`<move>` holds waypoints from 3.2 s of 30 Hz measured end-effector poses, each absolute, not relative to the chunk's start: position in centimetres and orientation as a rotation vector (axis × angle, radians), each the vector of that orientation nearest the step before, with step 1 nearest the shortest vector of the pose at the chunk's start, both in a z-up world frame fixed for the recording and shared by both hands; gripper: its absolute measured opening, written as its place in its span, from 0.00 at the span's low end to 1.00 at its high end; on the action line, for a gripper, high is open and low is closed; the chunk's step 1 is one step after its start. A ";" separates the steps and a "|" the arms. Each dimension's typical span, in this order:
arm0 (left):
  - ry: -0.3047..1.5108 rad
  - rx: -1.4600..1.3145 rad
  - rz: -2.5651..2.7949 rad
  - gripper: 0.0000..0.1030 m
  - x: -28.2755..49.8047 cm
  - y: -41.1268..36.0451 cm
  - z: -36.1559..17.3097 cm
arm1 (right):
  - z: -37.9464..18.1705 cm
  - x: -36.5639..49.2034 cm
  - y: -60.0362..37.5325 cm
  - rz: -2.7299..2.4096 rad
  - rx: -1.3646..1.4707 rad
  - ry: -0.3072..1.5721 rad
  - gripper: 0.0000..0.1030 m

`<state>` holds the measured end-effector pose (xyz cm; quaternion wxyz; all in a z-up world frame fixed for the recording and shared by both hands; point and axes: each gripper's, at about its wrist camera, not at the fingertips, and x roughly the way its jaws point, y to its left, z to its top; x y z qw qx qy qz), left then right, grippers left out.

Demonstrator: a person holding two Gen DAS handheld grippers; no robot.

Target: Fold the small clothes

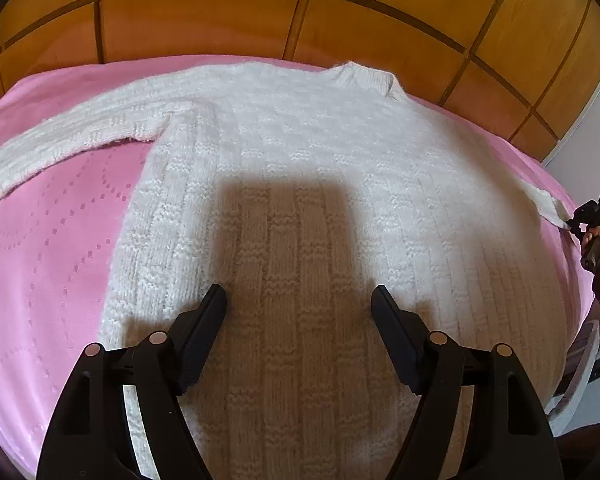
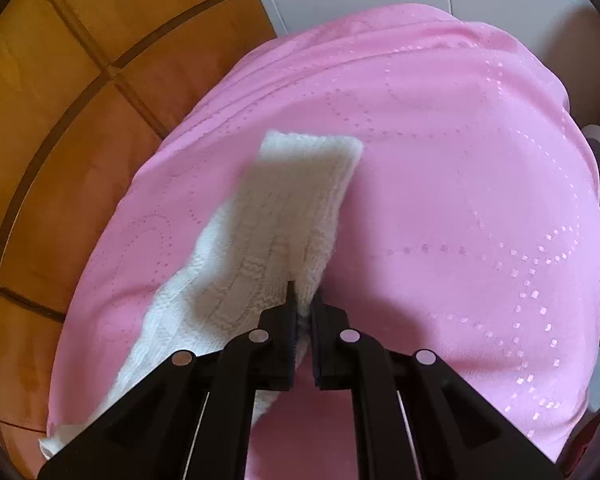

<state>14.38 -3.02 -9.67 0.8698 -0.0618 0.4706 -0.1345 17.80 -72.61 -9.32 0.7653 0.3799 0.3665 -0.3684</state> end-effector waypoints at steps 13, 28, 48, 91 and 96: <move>0.962 -0.248 -0.308 0.73 14.9 -1.6 -8.8 | -1.1 25.7 -52.5 -0.153 0.486 0.759 0.05; 0.889 -0.325 -0.335 0.73 16.6 0.2 -6.4 | -3.3 26.3 -26.1 0.378 0.331 0.878 0.62; 1.080 -0.291 -0.268 0.81 28.1 -14.9 -7.5 | -7.9 13.1 -37.9 0.100 0.540 0.882 0.77; 0.916 -0.390 -0.088 0.28 28.0 1.1 -10.5 | -10.9 26.0 -30.4 -0.041 0.114 0.902 0.88; 0.900 -0.466 -0.059 0.28 24.0 3.9 -10.0 | -11.1 26.1 -30.3 -0.046 0.104 0.905 0.96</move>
